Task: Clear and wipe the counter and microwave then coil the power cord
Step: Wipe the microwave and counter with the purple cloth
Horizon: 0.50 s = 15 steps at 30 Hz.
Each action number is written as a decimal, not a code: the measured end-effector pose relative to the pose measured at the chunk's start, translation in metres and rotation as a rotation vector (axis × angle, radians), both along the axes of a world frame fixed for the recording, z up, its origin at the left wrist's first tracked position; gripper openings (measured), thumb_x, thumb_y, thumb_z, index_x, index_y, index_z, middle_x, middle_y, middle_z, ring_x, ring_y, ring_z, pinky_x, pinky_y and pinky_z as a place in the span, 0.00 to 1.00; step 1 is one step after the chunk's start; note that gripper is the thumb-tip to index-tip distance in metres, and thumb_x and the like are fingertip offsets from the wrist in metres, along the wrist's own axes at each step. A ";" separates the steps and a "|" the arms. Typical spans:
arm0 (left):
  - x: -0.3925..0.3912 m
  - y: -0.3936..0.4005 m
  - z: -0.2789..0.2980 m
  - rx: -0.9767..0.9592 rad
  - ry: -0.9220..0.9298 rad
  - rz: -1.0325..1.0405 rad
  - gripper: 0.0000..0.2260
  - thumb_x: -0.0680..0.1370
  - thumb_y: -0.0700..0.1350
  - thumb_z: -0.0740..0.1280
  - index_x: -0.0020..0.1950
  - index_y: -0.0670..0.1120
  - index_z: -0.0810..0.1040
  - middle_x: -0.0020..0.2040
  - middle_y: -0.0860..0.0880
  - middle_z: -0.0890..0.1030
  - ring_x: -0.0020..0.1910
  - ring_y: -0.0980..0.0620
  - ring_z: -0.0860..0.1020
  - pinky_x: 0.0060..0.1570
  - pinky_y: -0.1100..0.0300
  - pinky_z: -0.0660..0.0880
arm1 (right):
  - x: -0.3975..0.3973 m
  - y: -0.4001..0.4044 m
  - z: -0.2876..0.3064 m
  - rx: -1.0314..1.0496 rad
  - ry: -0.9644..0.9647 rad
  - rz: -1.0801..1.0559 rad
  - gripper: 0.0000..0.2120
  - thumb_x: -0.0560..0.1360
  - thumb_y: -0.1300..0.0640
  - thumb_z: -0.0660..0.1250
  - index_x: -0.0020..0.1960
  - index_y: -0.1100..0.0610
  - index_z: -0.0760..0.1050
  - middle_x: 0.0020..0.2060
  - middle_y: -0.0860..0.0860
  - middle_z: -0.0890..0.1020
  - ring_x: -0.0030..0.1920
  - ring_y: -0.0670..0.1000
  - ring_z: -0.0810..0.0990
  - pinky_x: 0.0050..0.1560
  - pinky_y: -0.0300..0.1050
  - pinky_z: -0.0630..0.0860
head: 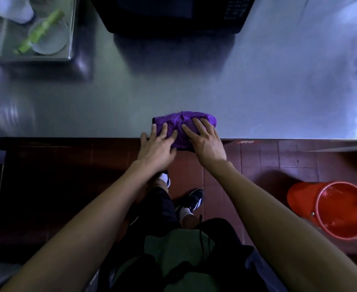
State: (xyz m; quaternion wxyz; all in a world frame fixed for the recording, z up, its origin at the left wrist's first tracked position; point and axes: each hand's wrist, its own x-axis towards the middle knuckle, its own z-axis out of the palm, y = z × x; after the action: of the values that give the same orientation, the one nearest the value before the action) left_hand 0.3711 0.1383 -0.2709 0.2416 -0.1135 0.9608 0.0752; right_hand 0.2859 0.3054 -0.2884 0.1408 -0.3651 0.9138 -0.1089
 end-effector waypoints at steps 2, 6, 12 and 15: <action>-0.003 -0.003 -0.001 0.003 0.002 -0.014 0.28 0.80 0.57 0.57 0.79 0.57 0.55 0.82 0.44 0.51 0.79 0.36 0.48 0.70 0.34 0.56 | -0.005 0.001 -0.001 -0.014 0.003 -0.002 0.25 0.81 0.56 0.61 0.78 0.45 0.63 0.77 0.56 0.63 0.77 0.62 0.58 0.75 0.59 0.61; -0.025 -0.011 -0.003 -0.001 0.020 -0.031 0.28 0.80 0.57 0.57 0.79 0.56 0.55 0.82 0.44 0.51 0.79 0.36 0.48 0.70 0.34 0.57 | -0.025 -0.007 -0.003 -0.031 0.012 -0.029 0.27 0.79 0.57 0.64 0.77 0.46 0.65 0.76 0.57 0.63 0.76 0.64 0.59 0.75 0.61 0.61; -0.095 -0.029 -0.009 -0.001 0.078 -0.031 0.27 0.80 0.55 0.58 0.79 0.54 0.58 0.81 0.43 0.53 0.79 0.35 0.50 0.69 0.34 0.58 | -0.089 -0.031 -0.007 -0.038 0.041 -0.099 0.27 0.78 0.56 0.66 0.76 0.47 0.67 0.76 0.58 0.65 0.75 0.64 0.61 0.74 0.60 0.61; -0.135 -0.042 -0.010 0.012 0.099 -0.033 0.27 0.81 0.55 0.57 0.79 0.54 0.57 0.81 0.43 0.52 0.79 0.34 0.49 0.70 0.33 0.57 | -0.128 -0.043 -0.009 -0.031 0.049 -0.109 0.28 0.77 0.56 0.67 0.76 0.47 0.67 0.76 0.59 0.65 0.76 0.65 0.60 0.74 0.61 0.62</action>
State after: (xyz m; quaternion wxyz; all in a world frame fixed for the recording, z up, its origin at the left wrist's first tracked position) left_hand 0.2359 0.0964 -0.2812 0.1957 -0.0922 0.9728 0.0823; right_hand 0.1577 0.2628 -0.2974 0.1063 -0.3193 0.9338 -0.1216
